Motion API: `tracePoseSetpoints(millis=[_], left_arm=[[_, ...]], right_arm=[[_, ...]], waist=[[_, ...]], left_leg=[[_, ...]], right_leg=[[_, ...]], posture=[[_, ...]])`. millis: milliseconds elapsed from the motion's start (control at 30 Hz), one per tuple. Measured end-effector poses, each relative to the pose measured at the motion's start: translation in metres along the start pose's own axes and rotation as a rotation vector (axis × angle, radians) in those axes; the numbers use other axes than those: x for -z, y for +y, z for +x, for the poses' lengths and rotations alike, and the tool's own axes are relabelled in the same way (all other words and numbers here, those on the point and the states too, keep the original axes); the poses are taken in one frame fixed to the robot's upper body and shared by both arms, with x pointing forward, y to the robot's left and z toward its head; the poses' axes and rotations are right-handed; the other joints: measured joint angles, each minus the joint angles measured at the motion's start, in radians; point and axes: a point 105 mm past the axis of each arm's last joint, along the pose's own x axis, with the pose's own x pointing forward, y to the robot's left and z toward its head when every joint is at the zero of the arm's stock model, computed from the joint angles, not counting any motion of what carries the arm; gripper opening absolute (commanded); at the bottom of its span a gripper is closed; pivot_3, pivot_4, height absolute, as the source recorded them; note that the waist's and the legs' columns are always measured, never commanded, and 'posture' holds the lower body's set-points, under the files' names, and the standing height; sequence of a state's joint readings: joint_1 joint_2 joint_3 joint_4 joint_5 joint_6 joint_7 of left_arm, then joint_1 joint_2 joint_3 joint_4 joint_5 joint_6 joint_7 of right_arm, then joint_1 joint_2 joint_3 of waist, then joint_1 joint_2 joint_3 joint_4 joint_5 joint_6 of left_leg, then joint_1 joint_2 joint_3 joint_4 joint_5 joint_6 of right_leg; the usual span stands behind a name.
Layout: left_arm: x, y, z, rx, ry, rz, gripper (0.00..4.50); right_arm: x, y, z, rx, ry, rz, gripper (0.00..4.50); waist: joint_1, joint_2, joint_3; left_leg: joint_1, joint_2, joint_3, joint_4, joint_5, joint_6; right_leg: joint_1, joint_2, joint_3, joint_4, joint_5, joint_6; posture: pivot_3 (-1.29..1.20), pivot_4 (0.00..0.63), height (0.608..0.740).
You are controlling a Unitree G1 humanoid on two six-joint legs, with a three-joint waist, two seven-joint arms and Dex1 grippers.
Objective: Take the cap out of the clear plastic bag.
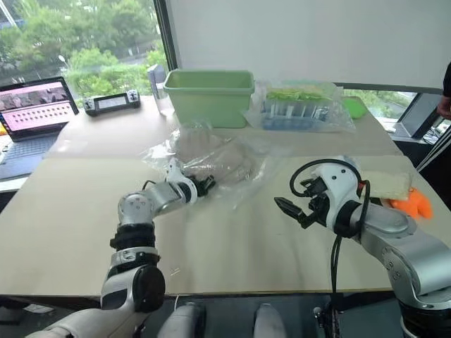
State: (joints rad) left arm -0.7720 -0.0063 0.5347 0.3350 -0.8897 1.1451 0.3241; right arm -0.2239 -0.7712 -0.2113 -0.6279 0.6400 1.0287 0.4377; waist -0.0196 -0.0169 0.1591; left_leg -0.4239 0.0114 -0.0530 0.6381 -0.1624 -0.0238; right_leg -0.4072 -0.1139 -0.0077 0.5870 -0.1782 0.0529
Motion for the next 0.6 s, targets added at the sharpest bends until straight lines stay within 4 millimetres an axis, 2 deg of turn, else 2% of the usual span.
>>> tracePoseSetpoints(millis=[33, 100, 200, 267, 367, 433, 600], left_arm=[[-0.007, 0.006, -0.006, -0.015, -0.005, 0.015, 0.03], [-0.029, 0.021, -0.028, -0.059, -0.027, 0.069, 0.03], [-0.056, 0.037, -0.051, -0.112, -0.068, 0.121, 0.03], [-0.073, 0.047, -0.061, -0.153, -0.09, 0.159, 0.03], [-0.096, 0.055, -0.067, -0.195, -0.112, 0.228, 0.03], [-0.11, 0.057, -0.066, -0.209, -0.13, 0.291, 0.03], [-0.125, 0.059, -0.051, -0.229, -0.124, 0.534, 0.03]], right_arm=[[0.001, 0.0, 0.001, 0.0, 0.004, 0.005, 4.5], [0.002, -0.001, 0.002, 0.001, 0.007, 0.007, 4.5], [0.005, -0.002, 0.005, -0.002, 0.012, 0.015, 4.5], [0.004, -0.001, 0.008, -0.01, 0.011, 0.013, 4.5], [0.0, 0.0, 0.011, -0.021, -0.007, 0.006, 4.5], [0.0, 0.0, 0.012, -0.026, -0.009, 0.004, 4.5], [0.003, 0.004, 0.016, -0.051, 0.001, 0.01, 4.5]], waist=[[0.0, -0.002, 0.002], [-0.002, -0.01, 0.006], [0.005, -0.011, 0.007], [0.008, -0.011, 0.007], [0.013, -0.014, 0.009], [0.016, -0.017, 0.011], [0.021, -0.017, 0.011]], left_leg=[[0.0, 0.001, 0.001, -0.002, -0.002, 0.002], [-0.006, 0.002, 0.001, -0.011, -0.001, 0.003], [-0.006, 0.002, -0.001, -0.014, -0.005, 0.003], [-0.005, 0.002, -0.001, -0.013, -0.009, 0.005], [-0.006, 0.001, 0.0, -0.013, -0.01, 0.005], [-0.006, 0.001, 0.0, -0.013, -0.01, 0.004], [-0.006, 0.002, 0.0, -0.011, -0.009, 0.003]], right_leg=[[-0.003, 0.001, 0.001, 0.001, -0.006, -0.003], [-0.016, 0.003, 0.004, 0.008, -0.01, 0.0], [-0.02, 0.005, 0.004, 0.017, -0.015, -0.008], [-0.02, 0.005, 0.004, 0.02, -0.019, -0.008], [-0.02, 0.004, 0.004, 0.019, -0.02, -0.007], [-0.02, 0.004, 0.003, 0.017, -0.024, -0.001], [-0.018, 0.004, 0.003, 0.015, -0.021, -0.002]], posture=[[0.0, 0.15, 0.74], [0.0, 0.15, 0.74], [0.0, 0.15, 0.74], [0.0, 0.15, 0.74], [0.0, 0.15, 0.74], [0.0, 0.15, 0.74], [0.0, 0.15, 0.74]])
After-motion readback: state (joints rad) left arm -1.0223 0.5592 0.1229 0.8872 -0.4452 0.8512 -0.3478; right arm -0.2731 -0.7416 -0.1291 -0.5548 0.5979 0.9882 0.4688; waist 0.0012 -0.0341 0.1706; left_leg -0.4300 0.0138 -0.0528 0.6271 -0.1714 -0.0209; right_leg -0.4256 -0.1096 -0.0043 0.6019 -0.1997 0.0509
